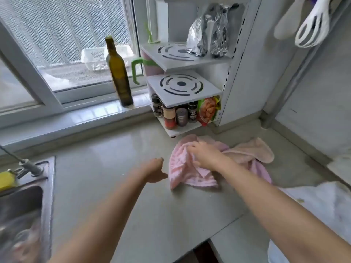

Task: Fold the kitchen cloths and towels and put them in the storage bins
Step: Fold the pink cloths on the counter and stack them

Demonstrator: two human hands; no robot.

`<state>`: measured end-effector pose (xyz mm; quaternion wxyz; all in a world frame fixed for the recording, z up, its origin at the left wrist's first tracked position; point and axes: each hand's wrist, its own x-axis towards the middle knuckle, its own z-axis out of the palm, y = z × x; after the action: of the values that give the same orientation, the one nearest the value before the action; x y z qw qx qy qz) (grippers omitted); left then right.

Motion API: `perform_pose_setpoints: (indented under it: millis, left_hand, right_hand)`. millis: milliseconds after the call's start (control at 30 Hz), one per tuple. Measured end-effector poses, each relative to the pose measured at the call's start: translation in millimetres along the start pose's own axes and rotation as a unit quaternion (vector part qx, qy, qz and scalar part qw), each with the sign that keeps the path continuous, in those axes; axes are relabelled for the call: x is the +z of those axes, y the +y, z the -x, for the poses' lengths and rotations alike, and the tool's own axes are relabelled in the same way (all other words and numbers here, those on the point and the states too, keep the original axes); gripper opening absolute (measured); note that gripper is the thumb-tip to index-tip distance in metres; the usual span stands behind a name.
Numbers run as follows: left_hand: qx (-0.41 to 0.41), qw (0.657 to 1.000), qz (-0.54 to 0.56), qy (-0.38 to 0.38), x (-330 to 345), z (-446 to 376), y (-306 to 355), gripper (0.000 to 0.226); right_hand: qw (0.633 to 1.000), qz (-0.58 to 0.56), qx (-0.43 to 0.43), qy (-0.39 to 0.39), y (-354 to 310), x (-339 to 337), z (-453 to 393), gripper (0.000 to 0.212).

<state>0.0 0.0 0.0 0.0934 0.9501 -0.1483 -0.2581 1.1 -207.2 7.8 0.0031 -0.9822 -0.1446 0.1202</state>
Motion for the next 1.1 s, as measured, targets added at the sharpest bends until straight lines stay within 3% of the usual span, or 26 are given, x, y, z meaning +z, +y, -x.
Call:
perform_pose_setpoints:
  millis: [233, 367, 467, 533, 600, 700, 833, 900, 967, 1100]
  left_hand:
    - [-0.077, 0.975, 0.207, -0.04, 44, -26, 5, 0.078]
    - [-0.045, 0.98, 0.192, -0.017, 46, -25, 18, 0.053]
    - [-0.045, 0.98, 0.195, 0.019, 47, -31, 24, 0.04]
    - [-0.049, 0.962, 0.263, 0.053, 45, -36, 25, 0.027]
    - [-0.028, 0.908, 0.416, 0.036, 33, -33, 23, 0.023]
    - [0.027, 0.806, 0.585, -0.083, -2, -17, 12, 0.024]
    - [0.088, 0.699, 0.695, -0.144, -50, 5, -1, 0.018]
    - [0.123, 0.675, 0.703, -0.188, -67, 16, -5, 0.02]
    - [0.157, 0.693, 0.66, -0.245, -77, 28, -8, 0.021]
    - [0.144, 0.781, 0.487, -0.363, -88, 48, -21, 0.038]
  right_hand:
    - [0.987, 0.126, -0.096, 0.003, 5, 54, -59, 0.045]
    - [0.993, -0.113, 0.028, 0.029, 11, 48, -69, 0.028]
    - [0.946, -0.314, 0.066, 0.045, 15, 23, -67, 0.017]
    - [0.904, -0.417, 0.09, 0.027, 20, 4, -60, 0.02]
    - [0.887, -0.452, 0.094, 0.002, 26, -19, -44, 0.024]
    - [0.873, -0.48, 0.046, -0.073, 33, -59, -6, 0.019]
    - [0.895, -0.427, 0.064, -0.111, 28, -96, 49, 0.045]
    - [0.887, -0.439, 0.108, -0.089, 15, -108, 74, 0.053]
    - [0.881, -0.448, 0.137, -0.059, -1, -112, 100, 0.041]
    - [0.857, -0.482, 0.18, -0.037, -33, -105, 143, 0.052]
